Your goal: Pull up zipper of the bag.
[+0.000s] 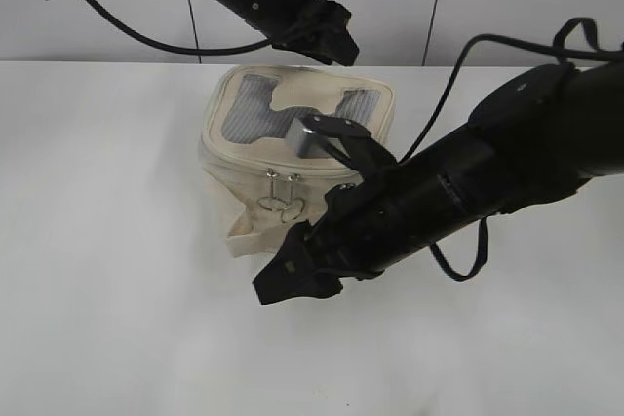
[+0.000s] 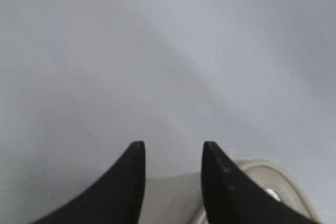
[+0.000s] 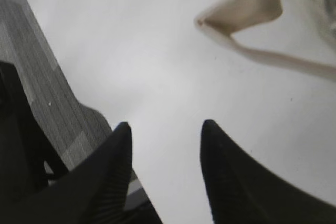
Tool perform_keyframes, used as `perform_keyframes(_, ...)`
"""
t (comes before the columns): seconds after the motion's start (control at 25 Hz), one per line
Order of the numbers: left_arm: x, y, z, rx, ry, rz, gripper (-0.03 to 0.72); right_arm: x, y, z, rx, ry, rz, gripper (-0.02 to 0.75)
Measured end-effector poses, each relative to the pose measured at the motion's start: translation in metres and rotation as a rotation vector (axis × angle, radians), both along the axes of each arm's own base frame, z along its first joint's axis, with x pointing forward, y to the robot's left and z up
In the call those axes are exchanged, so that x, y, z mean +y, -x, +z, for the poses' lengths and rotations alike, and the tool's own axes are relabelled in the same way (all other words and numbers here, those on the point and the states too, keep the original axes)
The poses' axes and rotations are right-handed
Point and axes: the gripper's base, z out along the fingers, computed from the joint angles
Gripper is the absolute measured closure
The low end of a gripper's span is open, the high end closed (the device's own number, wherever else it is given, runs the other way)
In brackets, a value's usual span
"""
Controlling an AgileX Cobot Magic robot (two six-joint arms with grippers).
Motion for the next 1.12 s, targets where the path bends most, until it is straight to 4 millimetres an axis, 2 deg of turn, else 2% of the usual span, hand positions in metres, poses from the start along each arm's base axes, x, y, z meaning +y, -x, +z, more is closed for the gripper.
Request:
perform_keyframes(0.12, 0.019, -0.008, 0.012, -0.02, 0.005, 0.04, 0.398, -0.016, -0.003, 0.009, 0.007, 0.039, -0.021, 0.316)
perform_keyframes(0.24, 0.038, -0.012, 0.032, -0.044, 0.013, 0.066, 0.403, -0.041, -0.008, 0.021, -0.006, 0.041, -0.094, 0.315)
perform_keyframes(0.36, 0.05, -0.007, 0.052, -0.056, 0.009, 0.055, 0.406, -0.07, -0.008, 0.031, -0.017, 0.035, -0.181, 0.319)
perform_keyframes(0.52, 0.058, 0.008, 0.073, -0.071, -0.012, 0.032, 0.422, -0.105, 0.01, 0.039, -0.011, 0.042, -0.281, 0.326)
perform_keyframes(0.68, 0.071, 0.034, 0.08, -0.061, -0.024, 0.061, 0.46, -0.124, 0.036, 0.05, -0.011, 0.12, -0.301, 0.331)
perform_keyframes(0.84, 0.099, 0.083, 0.079, -0.081, -0.075, 0.122, 0.466, -0.139, 0.055, 0.076, -0.081, 0.188, -0.331, 0.337)
perform_keyframes(1.0, 0.137, 0.16, 0.091, -0.143, -0.085, 0.181, 0.463, -0.155, 0.086, 0.102, -0.14, 0.264, -0.298, 0.337)
perform_keyframes(1.08, 0.157, 0.205, 0.103, -0.176, -0.051, 0.221, 0.444, -0.163, 0.103, 0.113, -0.184, 0.298, -0.271, 0.337)
perform_keyframes(1.12, 0.165, 0.225, 0.103, -0.177, -0.04, 0.237, 0.432, -0.167, 0.113, 0.119, -0.203, 0.304, -0.259, 0.337)
